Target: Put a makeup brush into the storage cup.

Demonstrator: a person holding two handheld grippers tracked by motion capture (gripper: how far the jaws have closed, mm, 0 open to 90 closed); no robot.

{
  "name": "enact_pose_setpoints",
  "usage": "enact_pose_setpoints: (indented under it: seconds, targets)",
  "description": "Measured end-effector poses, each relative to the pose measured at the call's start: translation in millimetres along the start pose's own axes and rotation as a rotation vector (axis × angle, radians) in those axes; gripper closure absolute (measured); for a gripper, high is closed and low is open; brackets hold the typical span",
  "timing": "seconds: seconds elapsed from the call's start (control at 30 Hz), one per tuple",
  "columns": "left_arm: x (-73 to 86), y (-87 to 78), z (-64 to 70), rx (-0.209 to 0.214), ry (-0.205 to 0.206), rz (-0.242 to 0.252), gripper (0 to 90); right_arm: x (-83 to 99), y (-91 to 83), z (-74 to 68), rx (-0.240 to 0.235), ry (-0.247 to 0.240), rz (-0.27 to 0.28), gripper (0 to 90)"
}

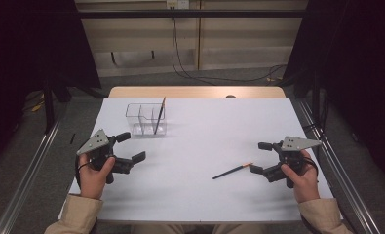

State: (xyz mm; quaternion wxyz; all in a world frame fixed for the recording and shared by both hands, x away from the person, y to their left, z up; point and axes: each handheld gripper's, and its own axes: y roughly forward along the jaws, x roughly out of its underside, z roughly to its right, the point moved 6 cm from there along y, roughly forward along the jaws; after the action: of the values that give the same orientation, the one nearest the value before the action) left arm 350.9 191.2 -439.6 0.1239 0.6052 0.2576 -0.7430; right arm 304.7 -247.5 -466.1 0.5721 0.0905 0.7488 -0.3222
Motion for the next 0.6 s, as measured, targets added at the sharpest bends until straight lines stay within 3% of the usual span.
enact_pose_setpoints:
  seconds: [0.3,0.6]
  targets:
    - [-1.4,-0.4,0.3,-0.002,-0.005,0.009,0.1,-2.1,8.3,3.1,-0.011,0.017,-0.011,4.2]
    - [-0.2,-0.5,1.1,0.004,-0.002,0.001,0.1,-3.9,20.0,3.6,-0.027,0.015,-0.057,4.2]
